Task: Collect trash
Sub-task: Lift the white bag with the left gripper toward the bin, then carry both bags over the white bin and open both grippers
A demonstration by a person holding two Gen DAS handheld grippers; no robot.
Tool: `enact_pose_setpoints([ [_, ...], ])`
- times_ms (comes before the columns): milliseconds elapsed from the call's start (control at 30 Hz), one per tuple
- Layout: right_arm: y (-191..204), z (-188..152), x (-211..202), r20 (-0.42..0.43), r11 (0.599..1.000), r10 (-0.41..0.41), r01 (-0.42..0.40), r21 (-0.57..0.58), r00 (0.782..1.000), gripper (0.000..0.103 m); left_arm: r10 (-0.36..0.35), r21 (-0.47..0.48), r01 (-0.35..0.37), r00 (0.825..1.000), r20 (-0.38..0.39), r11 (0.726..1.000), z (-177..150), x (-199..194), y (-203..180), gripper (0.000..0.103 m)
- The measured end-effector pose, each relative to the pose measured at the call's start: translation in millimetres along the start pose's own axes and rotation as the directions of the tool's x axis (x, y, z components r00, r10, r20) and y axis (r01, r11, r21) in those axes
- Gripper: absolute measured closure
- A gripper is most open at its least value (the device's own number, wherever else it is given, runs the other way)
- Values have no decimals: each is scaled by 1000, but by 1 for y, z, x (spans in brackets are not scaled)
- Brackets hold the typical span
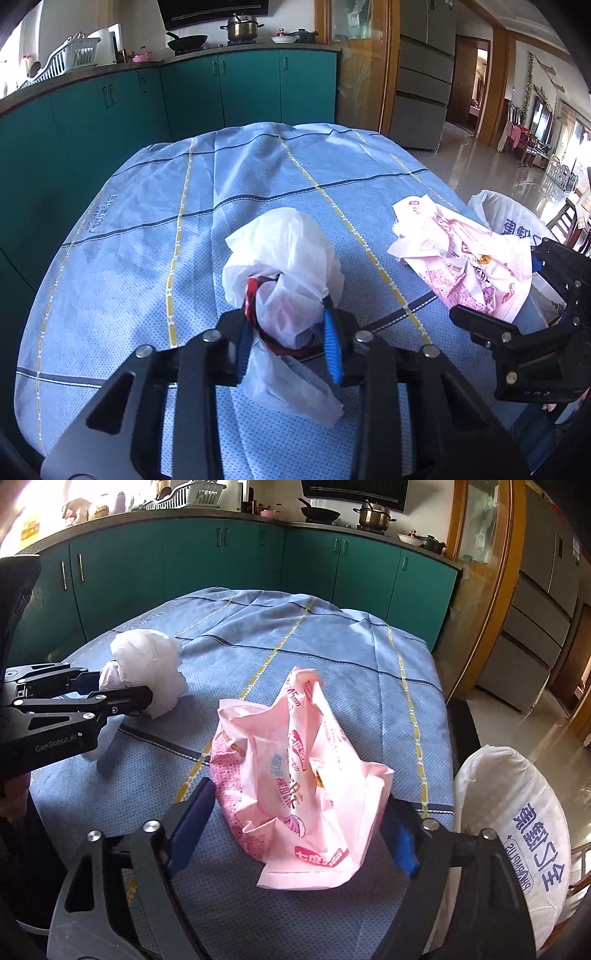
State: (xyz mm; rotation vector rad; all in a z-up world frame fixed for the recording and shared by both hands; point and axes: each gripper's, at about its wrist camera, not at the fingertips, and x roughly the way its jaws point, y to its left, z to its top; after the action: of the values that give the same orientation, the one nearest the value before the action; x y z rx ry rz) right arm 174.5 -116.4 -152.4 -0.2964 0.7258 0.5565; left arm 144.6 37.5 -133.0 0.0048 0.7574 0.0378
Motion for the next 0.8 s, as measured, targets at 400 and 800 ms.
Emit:
enact_pose_setpoints([
  [400,-28,-5,-40,121,994,-49,37,99,991,58,-15,-31,21,986,168,999,20,-50,-14,81],
  [800,-149,-69,-145,240,834,-404,247,494,883,58,-222,126,193,930,292,973,69,-76,-121,81],
])
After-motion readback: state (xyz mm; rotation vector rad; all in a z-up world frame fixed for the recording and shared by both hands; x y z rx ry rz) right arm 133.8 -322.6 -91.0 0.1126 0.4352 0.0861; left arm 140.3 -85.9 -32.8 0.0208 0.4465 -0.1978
